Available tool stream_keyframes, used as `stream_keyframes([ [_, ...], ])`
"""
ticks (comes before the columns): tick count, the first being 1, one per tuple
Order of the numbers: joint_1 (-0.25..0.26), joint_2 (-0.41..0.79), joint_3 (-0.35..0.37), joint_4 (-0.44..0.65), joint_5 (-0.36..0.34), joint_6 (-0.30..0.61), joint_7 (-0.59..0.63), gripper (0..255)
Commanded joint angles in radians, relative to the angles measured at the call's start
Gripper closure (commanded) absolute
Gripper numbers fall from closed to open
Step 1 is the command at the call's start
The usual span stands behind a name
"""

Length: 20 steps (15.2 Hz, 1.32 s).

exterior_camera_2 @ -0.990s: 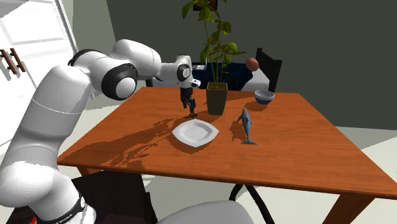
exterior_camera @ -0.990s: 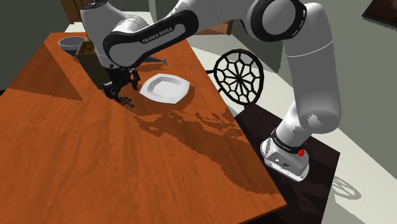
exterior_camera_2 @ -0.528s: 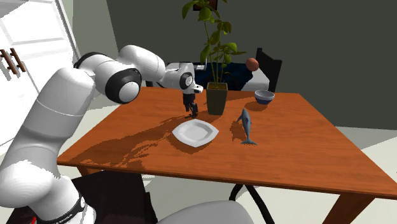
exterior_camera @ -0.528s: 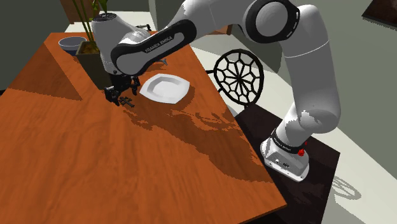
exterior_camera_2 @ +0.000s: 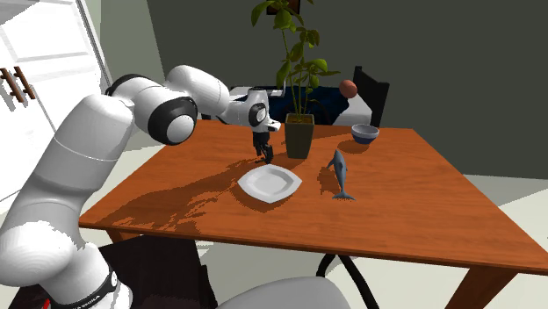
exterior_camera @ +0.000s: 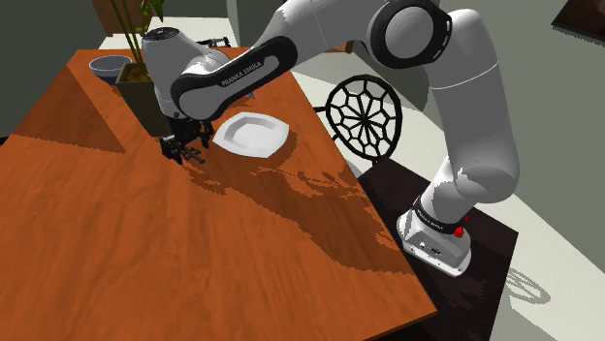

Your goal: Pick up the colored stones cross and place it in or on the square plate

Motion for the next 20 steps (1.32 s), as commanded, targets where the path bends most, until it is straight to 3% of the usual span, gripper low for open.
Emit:
stream_keyframes([
  [1,0.000,0.000,0.000,0.000,0.000,0.000,0.000,0],
  [2,0.000,0.000,0.000,0.000,0.000,0.000,0.000,255],
  [10,-0.009,-0.012,0.001,-0.027,0.001,0.015,-0.001,255],
  [20,-0.007,-0.052,0.019,0.038,0.026,-0.087,-0.018,255],
])
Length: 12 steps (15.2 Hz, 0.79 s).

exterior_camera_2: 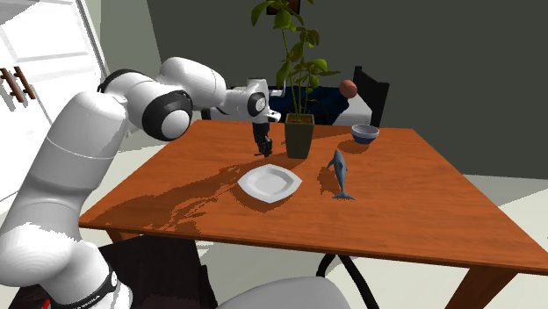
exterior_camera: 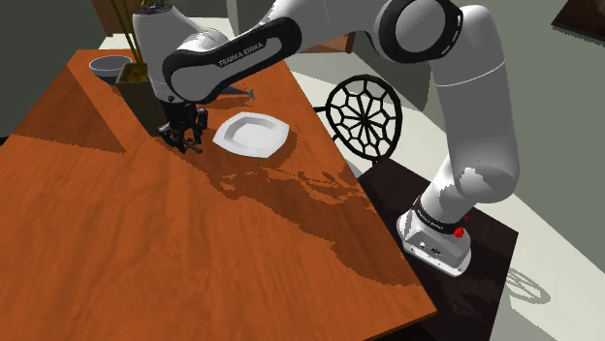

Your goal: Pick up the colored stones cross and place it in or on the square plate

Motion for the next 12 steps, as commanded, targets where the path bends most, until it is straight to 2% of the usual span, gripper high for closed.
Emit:
stream_keyframes([
  [1,-0.001,-0.011,0.004,0.010,0.006,-0.021,-0.004,255],
  [9,-0.001,-0.044,0.016,0.064,0.024,-0.104,-0.019,255],
  [12,-0.083,-0.147,0.028,-0.096,0.057,-0.042,-0.061,255],
])
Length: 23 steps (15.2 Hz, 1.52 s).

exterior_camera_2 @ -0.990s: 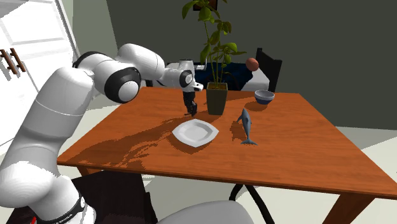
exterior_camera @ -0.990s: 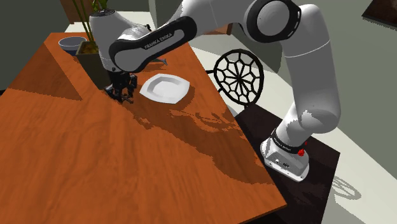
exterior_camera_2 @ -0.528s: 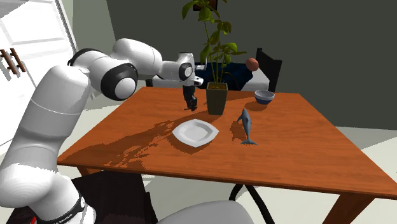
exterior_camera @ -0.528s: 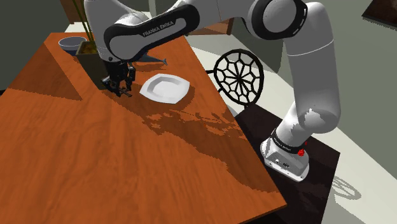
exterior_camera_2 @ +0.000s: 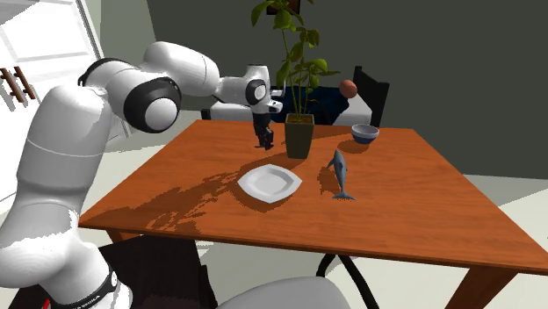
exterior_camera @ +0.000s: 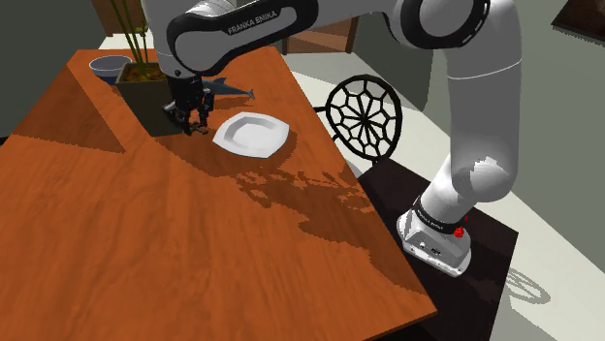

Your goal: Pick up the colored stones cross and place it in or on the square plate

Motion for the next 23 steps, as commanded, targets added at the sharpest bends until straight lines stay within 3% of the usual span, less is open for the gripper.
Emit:
stream_keyframes([
  [1,-0.049,-0.064,0.008,-0.096,0.022,0.036,-0.028,255],
  [12,-0.291,-0.366,0.002,-0.490,0.181,0.173,-0.286,255],
  [23,-0.276,-0.288,-0.016,-0.550,0.126,0.301,-0.248,255],
])
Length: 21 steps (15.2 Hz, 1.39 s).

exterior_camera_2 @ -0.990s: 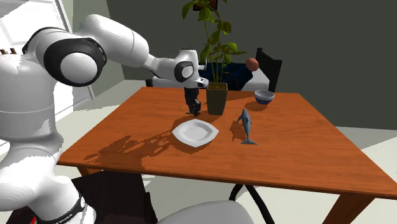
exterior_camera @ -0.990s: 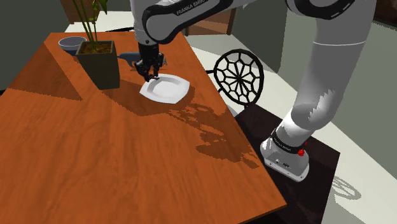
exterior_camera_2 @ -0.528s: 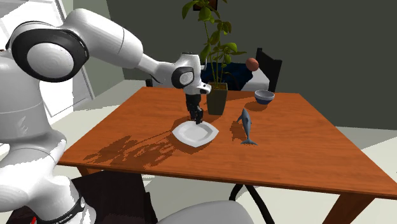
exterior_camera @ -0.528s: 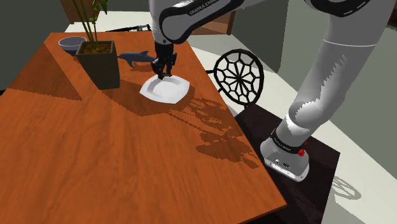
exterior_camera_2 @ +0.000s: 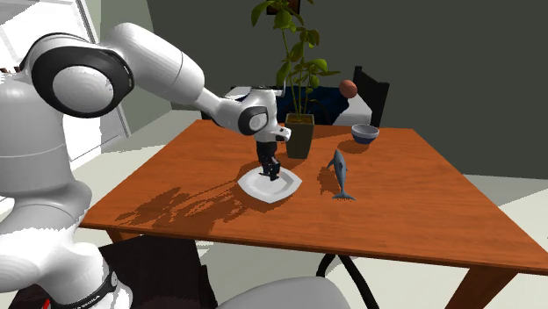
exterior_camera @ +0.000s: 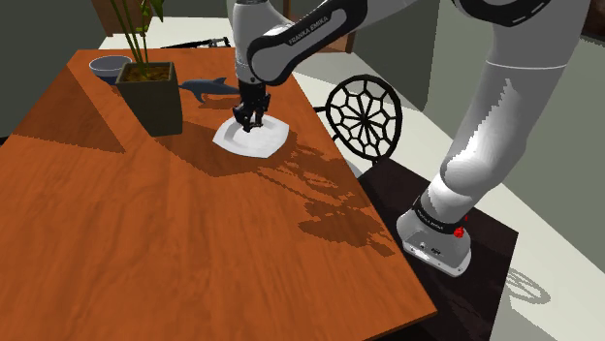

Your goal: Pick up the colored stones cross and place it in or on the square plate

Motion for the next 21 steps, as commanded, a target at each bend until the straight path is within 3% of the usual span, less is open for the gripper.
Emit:
stream_keyframes([
  [1,0.003,0.017,-0.004,-0.009,-0.012,0.024,0.008,255],
  [12,0.008,0.039,-0.011,-0.019,-0.028,0.053,0.019,255],
  [13,0.008,0.039,-0.011,-0.019,-0.028,0.053,0.019,0],
  [18,0.008,0.039,-0.011,-0.018,-0.028,0.053,0.019,0],
  [21,-0.007,-0.029,0.008,0.002,0.019,-0.027,-0.012,0],
])
